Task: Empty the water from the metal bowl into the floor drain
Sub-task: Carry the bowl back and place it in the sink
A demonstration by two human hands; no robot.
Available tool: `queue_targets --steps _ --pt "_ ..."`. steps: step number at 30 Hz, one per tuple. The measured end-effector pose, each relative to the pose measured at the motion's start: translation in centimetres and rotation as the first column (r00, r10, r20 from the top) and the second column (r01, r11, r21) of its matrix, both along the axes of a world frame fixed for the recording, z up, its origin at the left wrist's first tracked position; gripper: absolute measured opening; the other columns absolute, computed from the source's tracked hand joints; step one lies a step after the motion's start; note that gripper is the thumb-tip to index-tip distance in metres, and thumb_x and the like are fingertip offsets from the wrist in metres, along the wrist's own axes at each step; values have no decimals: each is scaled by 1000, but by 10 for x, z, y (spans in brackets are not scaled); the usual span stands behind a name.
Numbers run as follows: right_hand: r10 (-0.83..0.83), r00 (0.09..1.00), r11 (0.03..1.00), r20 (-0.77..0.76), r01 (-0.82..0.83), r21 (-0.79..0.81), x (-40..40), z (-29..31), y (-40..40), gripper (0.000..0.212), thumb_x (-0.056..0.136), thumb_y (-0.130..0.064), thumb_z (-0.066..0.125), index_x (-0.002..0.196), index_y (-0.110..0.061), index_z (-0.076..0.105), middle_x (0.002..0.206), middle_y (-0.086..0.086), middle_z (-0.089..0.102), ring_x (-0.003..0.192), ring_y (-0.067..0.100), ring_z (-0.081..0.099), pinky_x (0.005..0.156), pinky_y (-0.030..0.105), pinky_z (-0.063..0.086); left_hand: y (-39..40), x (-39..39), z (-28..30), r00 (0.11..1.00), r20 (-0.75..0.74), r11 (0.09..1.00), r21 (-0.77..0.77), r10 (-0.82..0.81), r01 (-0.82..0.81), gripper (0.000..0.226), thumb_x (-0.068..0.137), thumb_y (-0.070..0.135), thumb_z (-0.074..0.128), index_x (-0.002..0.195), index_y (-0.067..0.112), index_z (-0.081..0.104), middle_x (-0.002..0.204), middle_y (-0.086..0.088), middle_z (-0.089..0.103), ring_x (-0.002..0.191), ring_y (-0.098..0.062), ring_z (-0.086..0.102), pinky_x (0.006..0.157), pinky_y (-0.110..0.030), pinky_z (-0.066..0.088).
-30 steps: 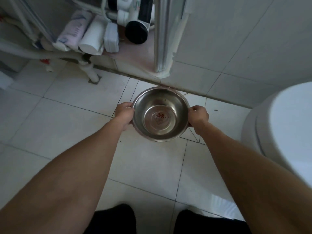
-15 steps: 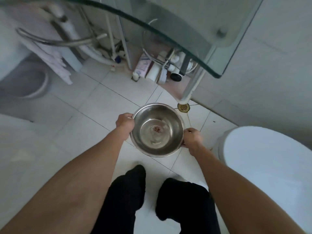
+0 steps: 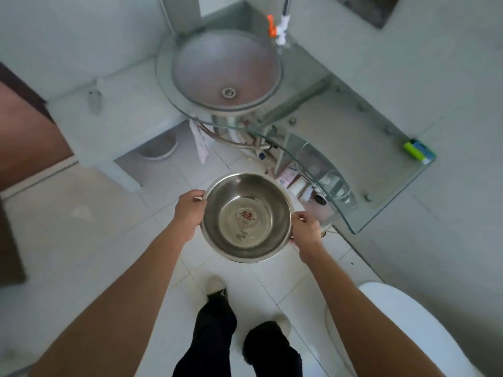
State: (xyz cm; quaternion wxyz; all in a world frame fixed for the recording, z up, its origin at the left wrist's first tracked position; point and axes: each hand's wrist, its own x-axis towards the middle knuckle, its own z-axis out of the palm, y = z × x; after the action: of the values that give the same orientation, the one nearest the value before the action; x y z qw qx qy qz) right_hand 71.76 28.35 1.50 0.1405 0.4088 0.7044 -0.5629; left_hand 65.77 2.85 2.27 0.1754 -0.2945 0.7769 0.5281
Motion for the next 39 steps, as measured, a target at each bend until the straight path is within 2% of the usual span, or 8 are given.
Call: queue_targets --steps 6,13,19,24,28,31,34,39 --pt "27 993 999 -112 -24 31 -74 63 -43 18 97 -24 53 102 -17 68 96 11 71 78 26 68 70 42 64 -51 -54 71 988 -155 999 42 3 3 31 93 0 52 91 21 74 96 -14 74 78 -31 64 71 -45 57" --pt "55 976 996 -212 -39 75 -146 102 -74 17 96 -20 53 95 -17 70 74 3 64 57 17 56 37 18 44 -82 -124 109 970 -238 995 72 -44 63 41 94 -5 49 75 23 72 79 -11 69 74 -25 57 69 -39 48" --pt "5 969 1000 -248 -5 2 -228 110 -83 15 89 -22 58 88 -15 71 81 11 65 67 25 59 63 37 58 -95 -206 118 973 -230 999 53 9 3 34 92 -3 55 84 25 72 89 -9 74 80 -30 65 75 -41 59" --pt "14 970 1000 -242 -14 2 -310 93 -81 19 88 -23 58 93 -13 74 86 14 73 67 24 68 56 31 61 -94 -290 112 974 -224 999 -16 -32 30 29 92 -4 56 99 19 72 86 -4 72 75 -26 67 69 -36 59" --pt "34 975 999 -217 -40 -24 -380 79 -75 18 92 -19 57 96 -9 71 94 18 73 66 24 71 49 26 59 -88 -368 106 976 -204 993 -107 -77 56 32 92 -6 52 97 17 73 90 -11 73 79 -31 69 82 -46 62" --pt "40 984 999 -174 -42 -10 -419 73 -70 14 93 -17 56 90 -11 69 83 13 73 52 18 73 51 31 62 -82 -421 105 971 -186 979 -164 -150 119 37 91 -6 53 76 23 69 84 -13 72 85 -38 70 83 -51 61" --pt "37 990 999 -137 -34 27 -449 67 -67 20 95 -13 56 77 -17 63 67 6 68 36 5 65 37 18 51 -79 -467 95 963 -159 964 -186 -219 188 27 88 -5 62 83 20 73 80 -9 72 83 -37 72 83 -50 62" --pt "-17 999 998 -43 19 53 -484 49 -65 15 92 -10 53 85 -10 66 72 11 70 45 13 70 49 27 61 -68 -535 64 899 -111 886 -257 -424 386 29 85 -3 61 97 14 81 86 -15 77 82 -36 73 79 -48 62"
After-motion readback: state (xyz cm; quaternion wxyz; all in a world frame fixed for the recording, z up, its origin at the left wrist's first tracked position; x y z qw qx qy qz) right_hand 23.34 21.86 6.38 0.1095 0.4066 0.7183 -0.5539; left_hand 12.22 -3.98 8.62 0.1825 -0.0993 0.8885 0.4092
